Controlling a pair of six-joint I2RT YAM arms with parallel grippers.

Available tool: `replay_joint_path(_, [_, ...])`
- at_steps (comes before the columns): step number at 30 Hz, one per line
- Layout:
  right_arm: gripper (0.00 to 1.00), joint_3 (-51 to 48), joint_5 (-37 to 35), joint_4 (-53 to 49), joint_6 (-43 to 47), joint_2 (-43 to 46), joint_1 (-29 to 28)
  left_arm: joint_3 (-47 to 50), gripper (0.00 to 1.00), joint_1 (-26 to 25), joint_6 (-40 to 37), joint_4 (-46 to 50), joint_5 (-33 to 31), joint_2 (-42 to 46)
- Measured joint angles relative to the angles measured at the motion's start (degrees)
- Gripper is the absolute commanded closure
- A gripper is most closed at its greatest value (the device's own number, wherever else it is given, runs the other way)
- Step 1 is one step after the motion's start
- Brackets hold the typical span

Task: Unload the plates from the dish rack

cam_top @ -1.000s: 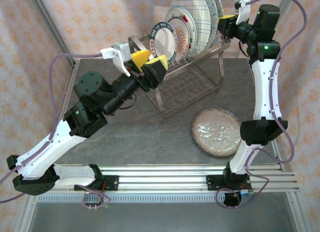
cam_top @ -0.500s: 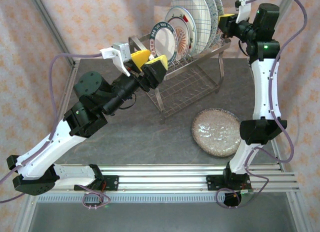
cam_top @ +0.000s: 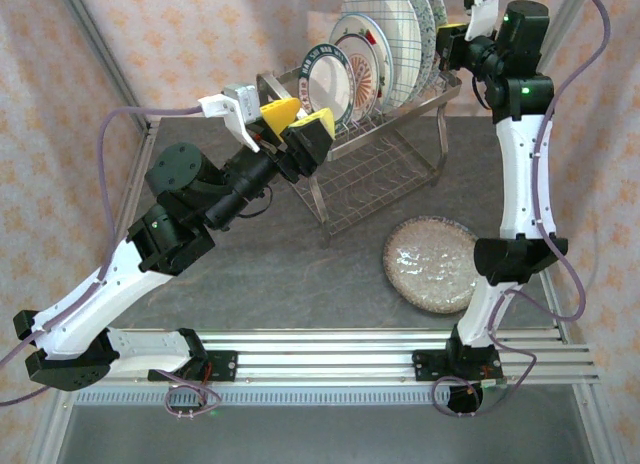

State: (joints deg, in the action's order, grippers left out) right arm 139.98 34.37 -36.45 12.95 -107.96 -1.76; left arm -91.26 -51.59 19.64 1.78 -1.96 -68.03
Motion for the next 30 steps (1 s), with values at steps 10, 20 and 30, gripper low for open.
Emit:
replay_joint_path(10, [1.0,2.7,-3.1,-1.5,-0.1,0.1,-0.2,0.0,0.19,0.0,0.7,-0.4,0.0,0.0])
replay_joint_path(20, [1.0,3.4,-6.2,-2.6,-0.1,2.3,-0.5,0.0,0.19,-0.1,1.3,-1.3,0.1,0.0])
replay_joint_path(30, [1.0,3.4,-11.0,-3.2,0.3,6.2,-0.6,0.0,0.19,-0.9,1.3,-2.1,0.2,0.0])
